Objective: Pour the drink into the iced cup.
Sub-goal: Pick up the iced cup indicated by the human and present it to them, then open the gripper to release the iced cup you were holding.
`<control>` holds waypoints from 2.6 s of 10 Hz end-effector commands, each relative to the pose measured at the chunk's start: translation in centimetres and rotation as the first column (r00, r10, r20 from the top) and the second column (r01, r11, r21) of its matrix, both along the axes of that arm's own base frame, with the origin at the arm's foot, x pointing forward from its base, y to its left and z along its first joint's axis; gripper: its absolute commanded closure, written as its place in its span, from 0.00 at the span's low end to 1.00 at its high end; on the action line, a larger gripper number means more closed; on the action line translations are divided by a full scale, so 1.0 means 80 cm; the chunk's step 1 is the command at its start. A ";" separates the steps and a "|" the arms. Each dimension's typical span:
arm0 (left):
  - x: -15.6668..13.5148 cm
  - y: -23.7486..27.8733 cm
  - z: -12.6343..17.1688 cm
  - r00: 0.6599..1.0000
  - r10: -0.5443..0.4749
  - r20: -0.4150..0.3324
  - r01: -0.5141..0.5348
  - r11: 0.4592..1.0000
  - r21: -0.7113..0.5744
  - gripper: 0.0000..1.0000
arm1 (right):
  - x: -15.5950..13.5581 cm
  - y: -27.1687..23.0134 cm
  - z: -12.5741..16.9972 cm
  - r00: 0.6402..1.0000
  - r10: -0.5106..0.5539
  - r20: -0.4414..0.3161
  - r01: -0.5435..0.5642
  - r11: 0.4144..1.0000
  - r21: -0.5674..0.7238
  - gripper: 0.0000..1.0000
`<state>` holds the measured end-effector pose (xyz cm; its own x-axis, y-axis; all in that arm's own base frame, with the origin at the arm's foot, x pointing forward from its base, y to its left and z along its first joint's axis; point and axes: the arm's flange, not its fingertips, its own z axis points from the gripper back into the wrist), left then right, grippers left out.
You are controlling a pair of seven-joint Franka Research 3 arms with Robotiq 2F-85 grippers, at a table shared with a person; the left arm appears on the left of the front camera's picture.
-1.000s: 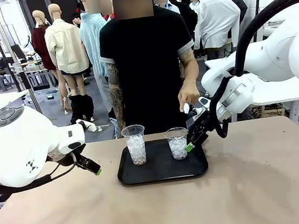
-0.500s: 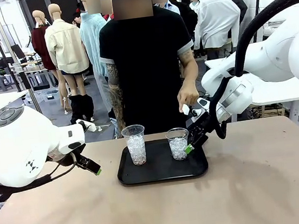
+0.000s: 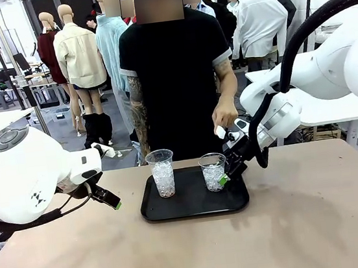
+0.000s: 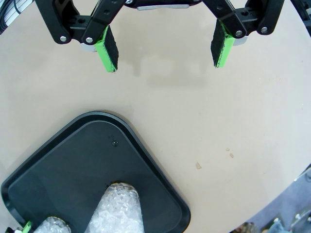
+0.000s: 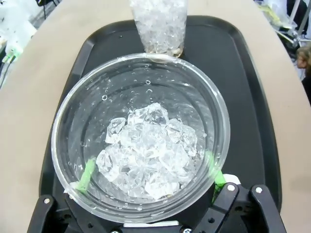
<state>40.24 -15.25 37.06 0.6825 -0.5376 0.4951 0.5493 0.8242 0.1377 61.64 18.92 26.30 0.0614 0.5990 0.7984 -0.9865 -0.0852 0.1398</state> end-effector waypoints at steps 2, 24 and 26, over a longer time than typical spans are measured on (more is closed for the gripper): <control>0.000 0.002 0.001 1.000 0.003 0.001 -0.003 1.000 -0.002 0.00 | 0.008 0.008 -0.015 1.000 0.017 -0.001 -0.017 0.999 0.040 0.00; 0.000 0.002 0.001 1.000 0.003 0.001 -0.003 1.000 -0.002 0.00 | 0.005 0.005 -0.016 1.000 0.012 -0.023 -0.010 0.997 0.071 0.31; 0.000 0.002 0.001 1.000 0.003 0.001 -0.003 1.000 -0.002 0.00 | 0.005 0.005 -0.016 1.000 0.011 -0.023 -0.010 0.997 0.071 0.31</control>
